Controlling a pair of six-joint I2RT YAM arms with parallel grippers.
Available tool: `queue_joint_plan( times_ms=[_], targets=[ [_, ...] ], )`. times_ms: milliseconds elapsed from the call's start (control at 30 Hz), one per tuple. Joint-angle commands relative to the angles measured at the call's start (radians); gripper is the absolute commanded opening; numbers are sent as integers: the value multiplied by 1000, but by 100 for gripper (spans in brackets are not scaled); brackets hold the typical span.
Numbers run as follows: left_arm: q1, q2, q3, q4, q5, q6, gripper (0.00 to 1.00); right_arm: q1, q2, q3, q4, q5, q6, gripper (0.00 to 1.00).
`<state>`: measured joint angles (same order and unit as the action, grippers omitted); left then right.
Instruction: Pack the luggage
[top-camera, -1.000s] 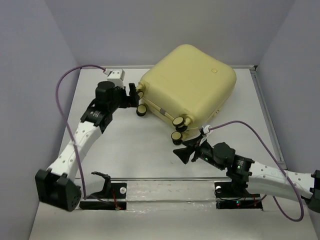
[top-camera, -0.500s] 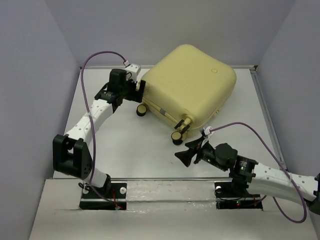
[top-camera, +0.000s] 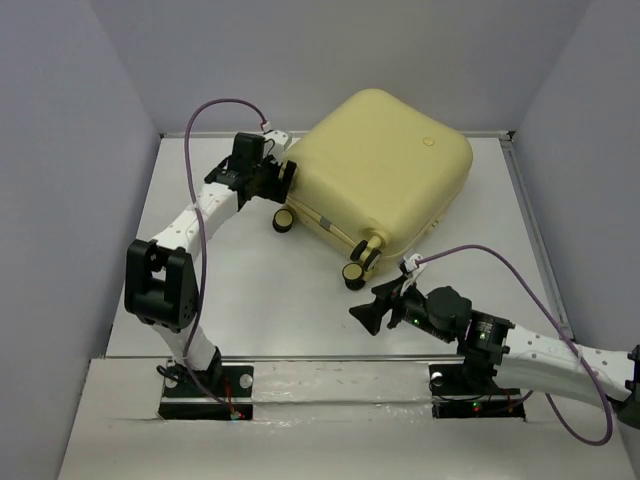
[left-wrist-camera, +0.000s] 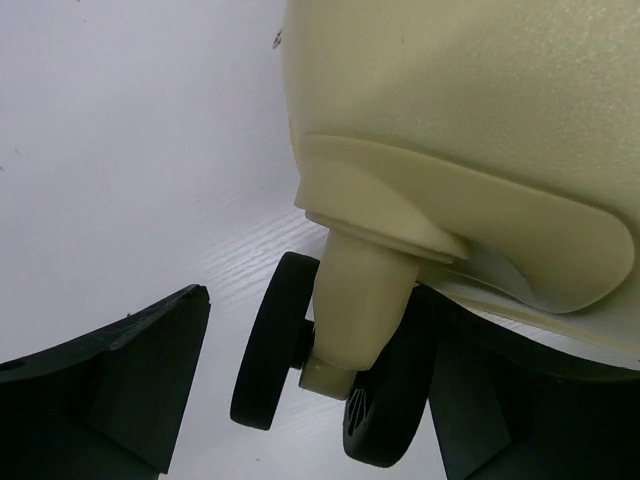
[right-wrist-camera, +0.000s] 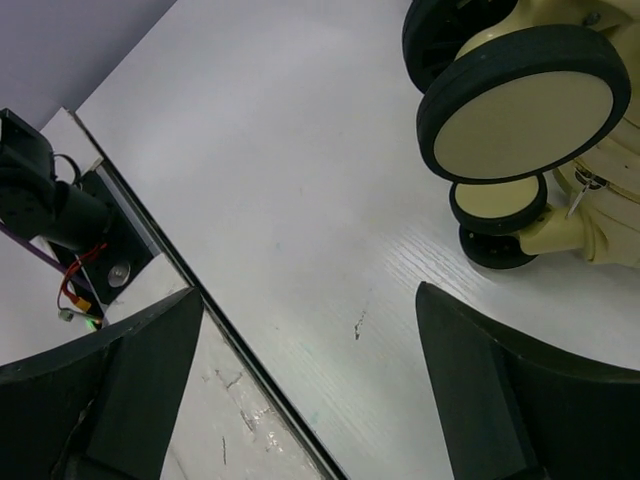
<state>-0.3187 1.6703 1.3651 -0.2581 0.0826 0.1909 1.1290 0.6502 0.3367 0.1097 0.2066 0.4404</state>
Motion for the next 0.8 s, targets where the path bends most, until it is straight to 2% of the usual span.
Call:
queue_joint_plan(
  times_ms=[0,67,100,133,167,233,300,367,400,433,500,633,767],
  targets=[
    [-5,14,83,0,26,21,75,5,-1,19,-18,59,-3,93],
    [-8,23,92,3,42,16,58,5,-14,15,-36,86,0,93],
    [-10,26,94,11,52,12,42,5,-26,16,-47,129,3,93],
    [-13,26,92,17,52,7,37,5,-30,22,-65,154,3,93],
    [-17,25,91,22,54,4,24,5,-34,33,-112,189,0,93],
    [-19,29,86,26,36,-20,9,-21,-35,77,-210,312,-8,90],
    [-17,34,81,13,7,-48,6,-57,-34,97,-240,367,-20,76],
    [-19,35,52,-22,-33,-97,6,-145,-34,123,-280,356,-8,26],
    [-19,35,31,-39,-55,-125,6,-208,-43,125,-288,352,9,18],
    [-19,34,17,-53,-67,-155,6,-209,-43,124,-292,347,9,13],
    [-43,8,-52,-56,-114,-223,6,-288,-52,114,-292,330,32,7],
    [-121,-59,-103,-115,-205,-274,6,-405,6,148,-257,266,8,7],
    [-138,-163,-191,-101,-166,-309,6,-537,121,199,-142,122,-43,7]
  ],
)
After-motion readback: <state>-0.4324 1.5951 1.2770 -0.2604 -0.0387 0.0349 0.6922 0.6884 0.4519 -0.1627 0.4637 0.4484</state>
